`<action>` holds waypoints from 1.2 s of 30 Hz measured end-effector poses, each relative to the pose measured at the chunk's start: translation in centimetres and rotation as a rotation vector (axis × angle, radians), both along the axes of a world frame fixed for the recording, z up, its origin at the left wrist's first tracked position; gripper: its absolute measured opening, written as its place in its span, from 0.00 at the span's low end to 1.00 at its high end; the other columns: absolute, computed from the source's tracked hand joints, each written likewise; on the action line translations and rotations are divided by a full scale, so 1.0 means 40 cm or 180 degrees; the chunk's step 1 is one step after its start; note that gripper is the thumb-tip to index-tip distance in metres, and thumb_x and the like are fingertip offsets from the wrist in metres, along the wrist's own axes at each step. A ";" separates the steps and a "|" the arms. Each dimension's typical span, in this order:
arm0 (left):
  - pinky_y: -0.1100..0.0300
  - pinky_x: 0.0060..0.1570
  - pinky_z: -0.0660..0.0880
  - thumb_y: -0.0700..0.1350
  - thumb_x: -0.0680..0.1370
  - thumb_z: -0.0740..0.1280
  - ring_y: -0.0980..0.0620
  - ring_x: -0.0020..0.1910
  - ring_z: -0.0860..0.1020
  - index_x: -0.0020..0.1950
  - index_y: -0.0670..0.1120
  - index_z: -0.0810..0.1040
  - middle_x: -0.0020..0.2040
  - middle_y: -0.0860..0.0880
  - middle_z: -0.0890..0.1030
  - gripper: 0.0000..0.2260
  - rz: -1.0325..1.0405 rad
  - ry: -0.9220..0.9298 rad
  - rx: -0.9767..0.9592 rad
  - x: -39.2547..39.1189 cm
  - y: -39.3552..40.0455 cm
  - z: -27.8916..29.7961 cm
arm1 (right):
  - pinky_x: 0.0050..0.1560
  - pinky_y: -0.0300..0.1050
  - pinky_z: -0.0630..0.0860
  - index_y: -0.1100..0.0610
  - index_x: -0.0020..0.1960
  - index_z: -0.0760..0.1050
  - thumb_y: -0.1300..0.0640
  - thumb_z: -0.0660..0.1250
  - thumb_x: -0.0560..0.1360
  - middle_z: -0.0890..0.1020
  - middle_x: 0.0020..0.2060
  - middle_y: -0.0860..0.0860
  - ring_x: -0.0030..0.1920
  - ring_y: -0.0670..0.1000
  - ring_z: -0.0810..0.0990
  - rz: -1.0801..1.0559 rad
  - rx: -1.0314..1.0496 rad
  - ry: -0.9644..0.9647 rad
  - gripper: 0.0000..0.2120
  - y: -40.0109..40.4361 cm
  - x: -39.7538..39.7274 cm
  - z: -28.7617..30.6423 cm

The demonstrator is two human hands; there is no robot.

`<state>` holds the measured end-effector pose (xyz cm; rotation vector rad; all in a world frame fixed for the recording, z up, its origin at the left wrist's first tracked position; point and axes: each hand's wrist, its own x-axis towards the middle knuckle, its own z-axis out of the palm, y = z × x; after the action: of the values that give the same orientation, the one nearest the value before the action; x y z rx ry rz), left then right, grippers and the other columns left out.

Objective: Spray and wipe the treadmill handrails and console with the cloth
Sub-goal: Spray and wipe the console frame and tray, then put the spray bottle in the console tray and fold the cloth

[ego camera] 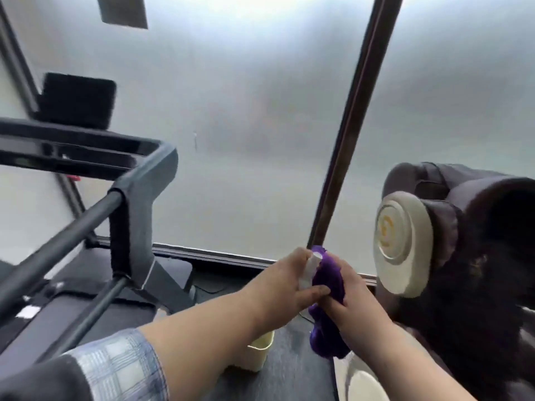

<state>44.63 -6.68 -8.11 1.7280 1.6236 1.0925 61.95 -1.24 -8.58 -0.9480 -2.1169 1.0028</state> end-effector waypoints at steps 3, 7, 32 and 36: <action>0.60 0.51 0.74 0.57 0.75 0.72 0.61 0.49 0.77 0.55 0.65 0.66 0.49 0.59 0.78 0.16 0.0434 -0.0056 -0.0009 -0.075 0.017 0.005 | 0.49 0.26 0.73 0.20 0.61 0.64 0.56 0.69 0.69 0.79 0.54 0.29 0.55 0.33 0.78 0.0420 -0.0019 0.0048 0.35 0.084 -0.110 -0.005; 0.69 0.43 0.73 0.54 0.75 0.74 0.64 0.41 0.78 0.54 0.63 0.65 0.48 0.56 0.78 0.18 0.1040 -0.0219 0.0061 -0.225 0.014 0.022 | 0.53 0.34 0.76 0.29 0.67 0.66 0.51 0.73 0.74 0.81 0.56 0.34 0.55 0.38 0.81 0.0847 -0.0217 0.0208 0.29 0.153 -0.280 -0.021; 0.63 0.52 0.70 0.45 0.77 0.72 0.48 0.60 0.75 0.74 0.56 0.61 0.69 0.47 0.70 0.30 0.3093 0.0083 0.0499 -1.357 0.378 0.080 | 0.64 0.43 0.72 0.40 0.74 0.64 0.48 0.74 0.73 0.77 0.62 0.38 0.60 0.40 0.76 0.0919 0.0020 -0.0268 0.33 0.452 -1.018 -0.068; 0.59 0.54 0.72 0.46 0.77 0.73 0.47 0.61 0.75 0.74 0.57 0.60 0.68 0.46 0.72 0.31 0.3111 0.0086 0.0489 -1.363 0.402 0.053 | 0.53 0.25 0.70 0.38 0.73 0.65 0.50 0.74 0.74 0.77 0.60 0.37 0.53 0.34 0.79 0.0975 0.0009 -0.0261 0.32 0.479 -1.033 -0.076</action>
<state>-9.90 9.39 -5.99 0.9670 2.5392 1.6297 20.61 17.93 -11.60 -0.6854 -2.3811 1.1239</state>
